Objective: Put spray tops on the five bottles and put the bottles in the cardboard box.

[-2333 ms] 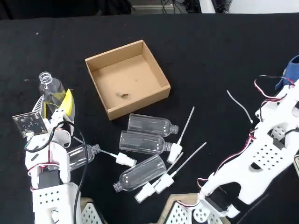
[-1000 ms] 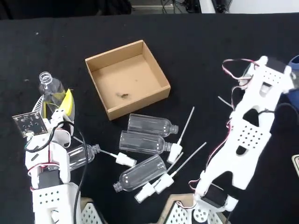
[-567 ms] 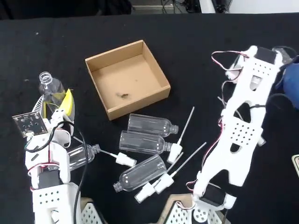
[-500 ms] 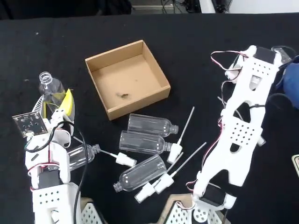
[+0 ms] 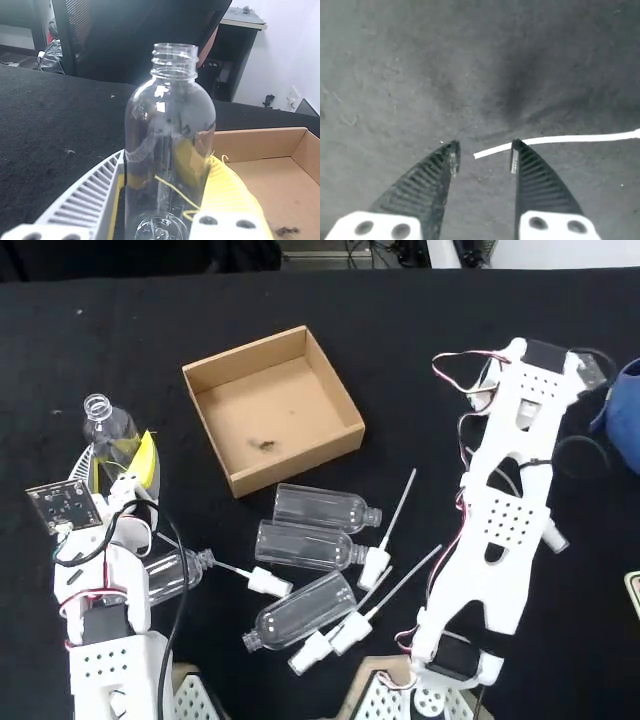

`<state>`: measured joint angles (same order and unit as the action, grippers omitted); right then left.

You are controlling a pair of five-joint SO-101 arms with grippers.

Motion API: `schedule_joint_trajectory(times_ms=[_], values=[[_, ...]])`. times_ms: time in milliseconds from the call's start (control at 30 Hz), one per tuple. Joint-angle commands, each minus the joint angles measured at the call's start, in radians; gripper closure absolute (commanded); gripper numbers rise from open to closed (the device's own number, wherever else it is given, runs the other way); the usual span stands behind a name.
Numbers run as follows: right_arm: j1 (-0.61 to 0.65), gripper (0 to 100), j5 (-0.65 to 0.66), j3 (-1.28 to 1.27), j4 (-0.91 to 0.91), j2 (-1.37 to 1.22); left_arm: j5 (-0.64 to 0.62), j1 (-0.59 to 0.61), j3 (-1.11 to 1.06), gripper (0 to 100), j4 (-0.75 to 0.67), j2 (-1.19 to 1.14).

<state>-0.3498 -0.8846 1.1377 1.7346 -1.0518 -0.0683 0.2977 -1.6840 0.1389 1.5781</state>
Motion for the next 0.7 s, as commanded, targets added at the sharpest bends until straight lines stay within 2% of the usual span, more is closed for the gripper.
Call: schedule_joint_trajectory(times_ms=[0,133,367,667], values=[[0.021,85.0,0.106,-0.004,0.026,0.013,-0.002,0.002,-0.024,97,-0.023,0.020],[0.017,85.3,0.259,-0.013,0.032,0.013,-0.002,0.002,-0.024,97,-0.025,0.020],[0.035,85.3,0.408,-0.202,0.032,0.067,-0.002,0.002,-0.024,97,-0.025,0.020],[0.032,85.1,0.516,-0.535,0.028,0.450,-0.002,0.002,-0.024,97,-0.023,0.020]])
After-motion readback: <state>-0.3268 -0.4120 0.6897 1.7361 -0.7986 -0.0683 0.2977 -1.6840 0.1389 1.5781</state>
